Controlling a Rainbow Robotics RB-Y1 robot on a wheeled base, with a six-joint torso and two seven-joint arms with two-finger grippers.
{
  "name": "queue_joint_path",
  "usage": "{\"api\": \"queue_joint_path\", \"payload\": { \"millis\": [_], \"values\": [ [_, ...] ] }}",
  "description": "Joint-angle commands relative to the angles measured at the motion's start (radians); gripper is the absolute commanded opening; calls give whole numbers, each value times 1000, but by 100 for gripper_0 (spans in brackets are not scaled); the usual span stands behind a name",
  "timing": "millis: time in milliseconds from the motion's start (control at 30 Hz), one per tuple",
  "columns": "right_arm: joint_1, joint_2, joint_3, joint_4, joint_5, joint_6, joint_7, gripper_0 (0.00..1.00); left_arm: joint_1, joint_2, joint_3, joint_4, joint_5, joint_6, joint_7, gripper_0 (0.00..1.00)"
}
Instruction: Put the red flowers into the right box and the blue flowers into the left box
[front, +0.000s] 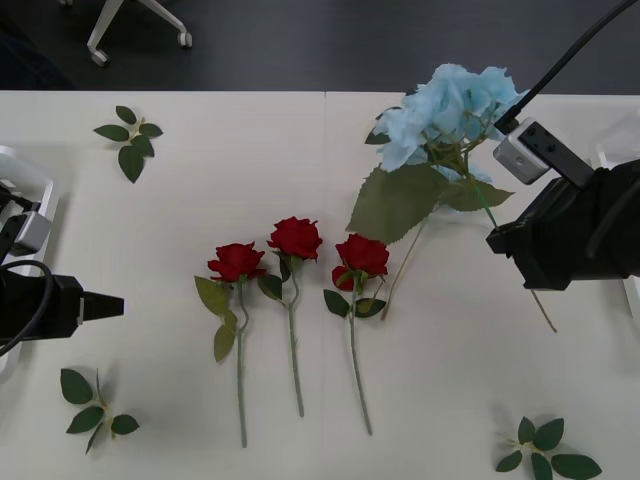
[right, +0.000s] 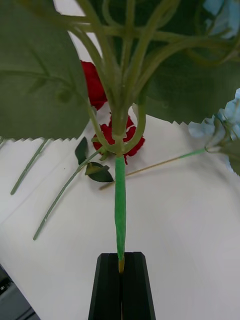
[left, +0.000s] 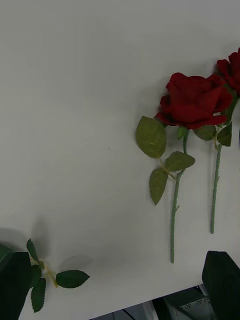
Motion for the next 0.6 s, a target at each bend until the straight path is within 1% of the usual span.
{"api": "queue_joint_path", "payload": {
  "millis": [33,167,233,267,333,367,433,467,533,567,600],
  "values": [
    [-9,-17,24,-18,-70,-141,142,0,-14,24,-20,-27,72,2,-206,100],
    [-11,-22,64,-18,-107,-290,236,0,-15,24,2,-24,149,1,-350,100],
    [-26,-22,105,-18,-110,-378,294,0,-23,24,18,-21,207,-1,-433,100],
    [-35,-22,119,-17,-110,-395,305,0,-25,23,23,-18,225,-4,-452,100],
    [-97,-25,202,-4,-113,-473,340,0,-34,23,54,20,327,-19,-522,100],
    [-114,-27,225,0,-114,-494,346,0,-37,23,58,34,354,-22,-539,100],
    [-204,-25,344,28,-114,-579,355,0,-54,23,77,114,457,-30,-625,100],
    [-230,-22,377,37,-113,-600,355,0,-60,23,81,139,481,-30,-646,100],
    [-330,-1,509,80,-105,-683,362,0,-80,24,86,224,561,-29,-729,100],
    [-358,9,541,94,-104,-703,363,0,-83,23,86,243,580,-30,-751,100],
    [-410,29,602,122,-99,-744,366,0,-89,23,87,280,612,-29,-800,100]
  ]
}}
